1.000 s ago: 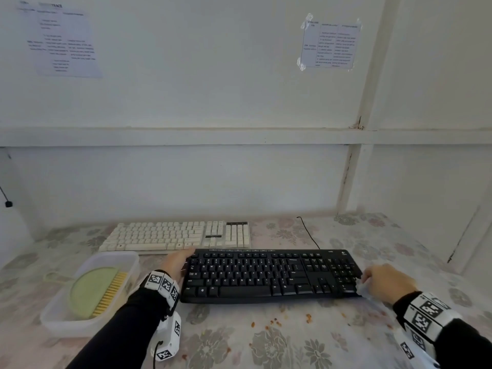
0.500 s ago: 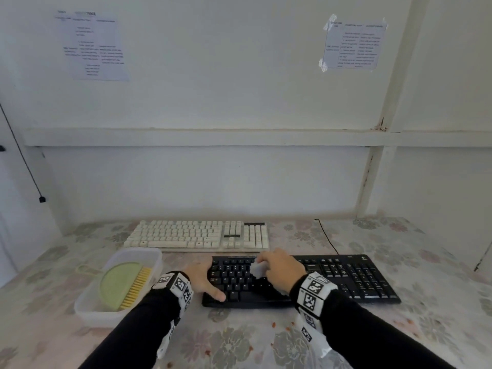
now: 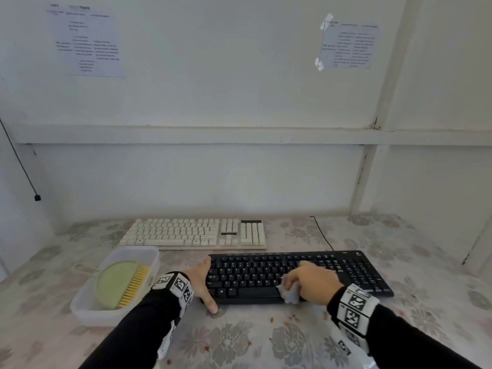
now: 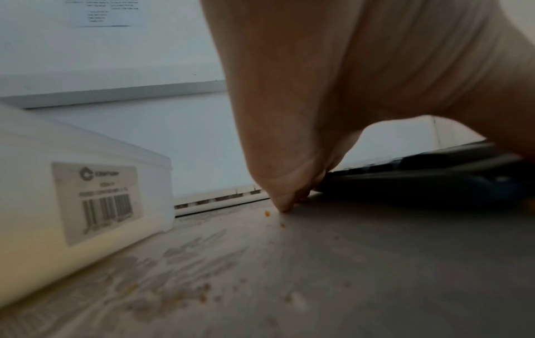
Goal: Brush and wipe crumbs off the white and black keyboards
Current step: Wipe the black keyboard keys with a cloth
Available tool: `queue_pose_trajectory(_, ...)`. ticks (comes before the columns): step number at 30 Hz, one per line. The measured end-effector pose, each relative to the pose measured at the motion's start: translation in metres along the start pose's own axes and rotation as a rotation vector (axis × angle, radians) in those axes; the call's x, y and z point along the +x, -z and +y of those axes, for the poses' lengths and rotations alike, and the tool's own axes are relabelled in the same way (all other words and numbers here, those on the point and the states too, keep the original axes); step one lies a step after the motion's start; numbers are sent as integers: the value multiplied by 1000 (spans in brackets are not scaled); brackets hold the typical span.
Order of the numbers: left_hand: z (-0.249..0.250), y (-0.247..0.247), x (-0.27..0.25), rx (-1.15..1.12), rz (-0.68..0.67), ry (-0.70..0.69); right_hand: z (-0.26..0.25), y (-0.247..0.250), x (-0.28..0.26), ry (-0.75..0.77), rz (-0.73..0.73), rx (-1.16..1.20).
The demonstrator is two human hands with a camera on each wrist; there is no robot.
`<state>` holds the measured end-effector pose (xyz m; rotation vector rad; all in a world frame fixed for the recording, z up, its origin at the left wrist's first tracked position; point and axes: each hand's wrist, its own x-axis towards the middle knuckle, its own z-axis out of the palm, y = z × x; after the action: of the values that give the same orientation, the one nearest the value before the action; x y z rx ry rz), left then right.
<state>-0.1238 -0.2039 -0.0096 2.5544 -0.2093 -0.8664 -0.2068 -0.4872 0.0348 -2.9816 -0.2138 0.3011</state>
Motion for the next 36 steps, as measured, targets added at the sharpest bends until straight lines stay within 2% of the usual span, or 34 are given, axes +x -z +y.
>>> queue_pose_trajectory(6, -3, -5, 5, -52, 58, -4, 81, 8, -23, -336, 55, 5)
queue_pose_trajectory(8, -3, -6, 5, -49, 73, -3, 100, 10, -25, -407, 87, 36)
queue_pose_trajectory(11, -3, -6, 6, -55, 87, 2, 118, 11, -25, -436, 55, 84)
queue_pose_trajectory(15, -2, -6, 4, -56, 100, 6, 130, 8, -24, -546, 35, 24)
queue_pose_trajectory(18, -2, -6, 2, -40, 106, -5, 129, 13, -26, -537, 13, 31)
queue_pose_trajectory(24, 1, -8, -2, -6, 105, 16, 132, 16, -26, -592, 60, 81)
queue_pose_trajectory(29, -16, -2, 28, 34, 85, -15, 101, 21, -20, -356, 261, 268)
queue_pose_trajectory(33, -1, 2, -4, 22, 54, -76, 39, 31, -4, -164, 259, 285)
queue_pose_trajectory(36, -2, 16, -26, -31, 150, -52, -27, 40, 6, -34, 243, 313)
